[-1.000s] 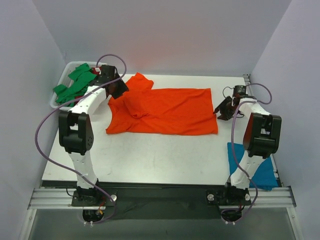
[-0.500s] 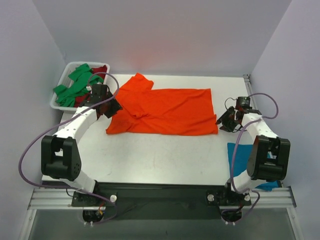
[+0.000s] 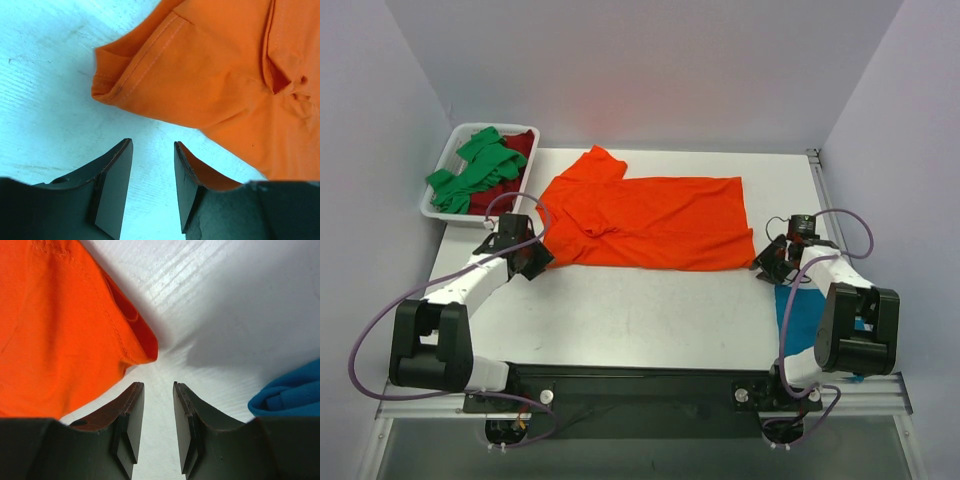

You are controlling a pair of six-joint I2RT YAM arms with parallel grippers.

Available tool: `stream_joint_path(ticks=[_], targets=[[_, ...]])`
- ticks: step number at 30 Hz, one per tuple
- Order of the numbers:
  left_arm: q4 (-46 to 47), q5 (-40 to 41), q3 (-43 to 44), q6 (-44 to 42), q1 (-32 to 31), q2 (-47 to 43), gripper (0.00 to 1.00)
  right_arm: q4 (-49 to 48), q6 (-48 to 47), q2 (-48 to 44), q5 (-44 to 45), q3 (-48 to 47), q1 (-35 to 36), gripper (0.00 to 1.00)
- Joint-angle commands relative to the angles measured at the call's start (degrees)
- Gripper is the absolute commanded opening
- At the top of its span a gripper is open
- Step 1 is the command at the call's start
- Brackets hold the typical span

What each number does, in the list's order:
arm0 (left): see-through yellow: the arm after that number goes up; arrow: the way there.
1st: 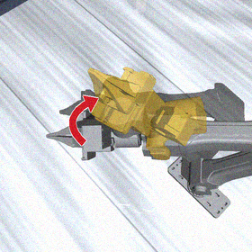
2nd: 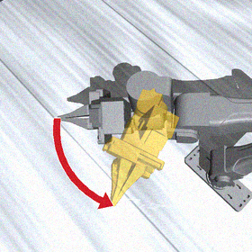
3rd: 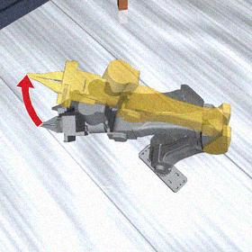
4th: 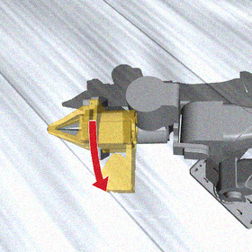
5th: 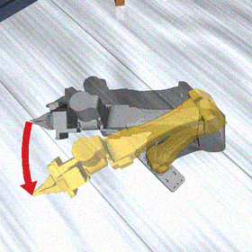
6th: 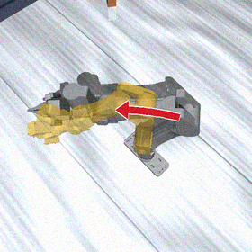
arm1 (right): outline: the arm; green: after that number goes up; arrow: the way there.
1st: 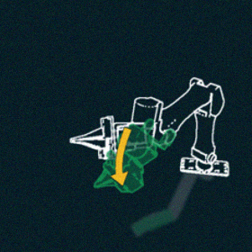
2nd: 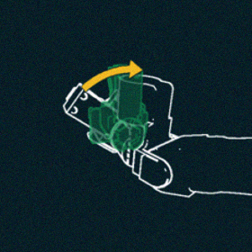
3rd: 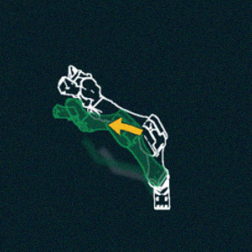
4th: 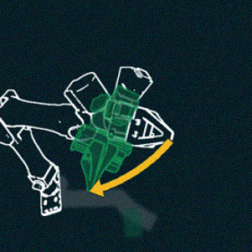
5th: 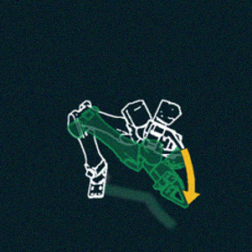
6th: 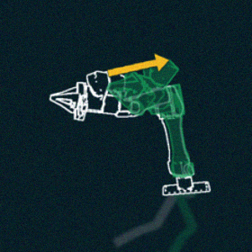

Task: Fold and stack the t-shirts
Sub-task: Fold the flattened tshirt in 1/3 of the way

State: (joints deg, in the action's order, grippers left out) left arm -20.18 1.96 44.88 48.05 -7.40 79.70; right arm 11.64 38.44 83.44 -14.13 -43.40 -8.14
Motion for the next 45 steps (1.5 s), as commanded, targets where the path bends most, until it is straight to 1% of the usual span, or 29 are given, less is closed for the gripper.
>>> stream_joint_path(ticks=[1, 3, 5, 7, 12, 18, 19, 20, 22, 23, 25, 26, 28, 33, 35, 36, 40, 43, 45], targets=[[8.6, -2.0, -1.5, 1.0, 1.4, -0.3, 0.49, -2.0, 1.6, 2.1, 0.7, -2.0, 0.4, 0.31], [10.3, -2.0, -2.7, 1.0, 1.9, 0.2, 0.51, -2.8, 1.9, 3.0, 0.4, -2.3, 0.5, 0.31], [11.1, -2.0, -3.3, 1.3, 2.4, 1.6, 0.51, -3.4, 2.4, 4.4, 0.0, -2.7, 0.5, 0.31], [12.0, -3.9, -3.5, 1.8, 3.2, 3.1, 0.51, -3.6, 2.6, 5.4, -0.4, -3.2, 0.6, 0.31], [14.3, -4.0, -3.8, 2.0, 3.9, 4.6, 0.52, -5.0, 3.0, 6.8, 0.2, -3.4, 0.7, 0.31], [14.3, -2.8, -2.9, 2.4, 4.7, 6.1, 0.52, -6.1, 3.6, 8.9, 1.1, -4.6, 1.3, 0.31], [14.3, -2.7, -2.7, 2.6, 4.8, 6.3, 0.52, -6.1, 3.5, 9.4, 1.5, -4.9, 1.4, 0.29], [14.2, -2.4, -2.7, 2.5, 4.8, 6.4, 0.52, -6.1, 3.5, 9.6, 1.7, -5.3, 1.5, 0.24], [14.3, -2.4, -2.0, 2.6, 4.8, 7.3, 0.51, -6.1, 3.4, 10.2, 1.7, -5.7, 1.8, 0.20], [14.0, -2.4, -1.8, 2.6, 4.8, 7.6, 0.51, -6.0, 3.1, 10.3, 1.8, -6.0, 1.9, 0.14], [14.0, -1.2, -1.1, 2.7, 4.8, 8.3, 0.50, -5.7, 3.0, 10.4, 2.3, -6.3, 2.1, 0.09], [13.9, -0.9, -1.0, 2.7, 4.8, 8.5, 0.48, -5.2, 2.8, 10.4, 2.4, -6.5, 2.1, 0.04], [13.5, -0.6, -0.5, 2.7, 4.8, 8.8, 0.48, -4.8, 2.0, 10.1, 3.0, -6.9, 2.1, 0.00], [12.5, 0.9, 1.5, 2.1, 4.8, 9.0, 0.34, -2.2, 0.0, 9.1, 4.9, -7.8, 1.9, 0.00], [10.8, 2.2, 2.4, 1.9, 4.8, 9.0, 0.26, -1.2, -0.8, 8.3, 5.5, -7.8, 1.6, 0.00], [10.1, 2.7, 3.4, 1.6, 4.7, 9.1, 0.18, -0.9, -1.0, 8.1, 5.7, -7.9, 1.5, 0.00], [7.4, 4.0, 4.4, 1.4, 4.7, 8.6, 0.06, 0.1, -1.9, 6.8, 5.8, -7.2, 0.3, 0.00], [6.5, 4.4, 4.5, 1.3, 4.6, 8.3, 0.00, 0.1, -2.2, 5.9, 5.2, -6.1, -0.5, 0.00], [5.0, 5.1, 4.6, 1.5, 4.7, 8.0, 0.00, 0.1, -2.5, 5.4, 5.0, -5.2, -1.1, 0.00]])
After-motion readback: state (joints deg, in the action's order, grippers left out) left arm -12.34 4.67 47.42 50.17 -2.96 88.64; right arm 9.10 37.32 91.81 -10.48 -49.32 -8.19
